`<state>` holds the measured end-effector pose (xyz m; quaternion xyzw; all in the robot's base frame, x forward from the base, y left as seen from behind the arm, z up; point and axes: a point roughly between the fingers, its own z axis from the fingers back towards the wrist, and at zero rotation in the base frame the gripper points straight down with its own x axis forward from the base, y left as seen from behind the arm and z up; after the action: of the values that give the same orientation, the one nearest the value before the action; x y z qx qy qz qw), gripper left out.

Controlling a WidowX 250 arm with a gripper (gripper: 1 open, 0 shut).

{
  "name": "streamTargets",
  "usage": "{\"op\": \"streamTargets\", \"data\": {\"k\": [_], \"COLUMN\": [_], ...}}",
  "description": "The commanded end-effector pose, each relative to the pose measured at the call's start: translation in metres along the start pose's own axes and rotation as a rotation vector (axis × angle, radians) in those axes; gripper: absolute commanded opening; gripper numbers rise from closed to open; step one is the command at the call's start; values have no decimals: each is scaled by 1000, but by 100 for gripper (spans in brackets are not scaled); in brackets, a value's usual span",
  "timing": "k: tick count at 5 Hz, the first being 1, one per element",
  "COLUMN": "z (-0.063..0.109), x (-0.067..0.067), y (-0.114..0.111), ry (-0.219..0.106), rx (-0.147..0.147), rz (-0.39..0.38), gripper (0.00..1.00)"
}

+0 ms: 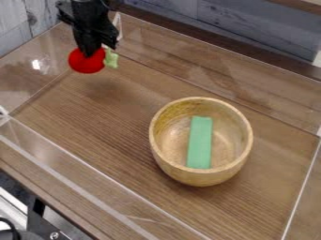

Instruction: Move the red object to the left side of the table

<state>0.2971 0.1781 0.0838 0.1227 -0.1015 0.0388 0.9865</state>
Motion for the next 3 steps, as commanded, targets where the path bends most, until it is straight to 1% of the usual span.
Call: {"op": "streamTargets", "data": {"k": [1,2,3], "z": [4,-7,-13], "x": [15,15,16], "y": [23,32,34], "ry": [-65,-71,-78], "rx": [28,16,-2], "rz": [34,51,72], "gripper": [0,0,0]}}
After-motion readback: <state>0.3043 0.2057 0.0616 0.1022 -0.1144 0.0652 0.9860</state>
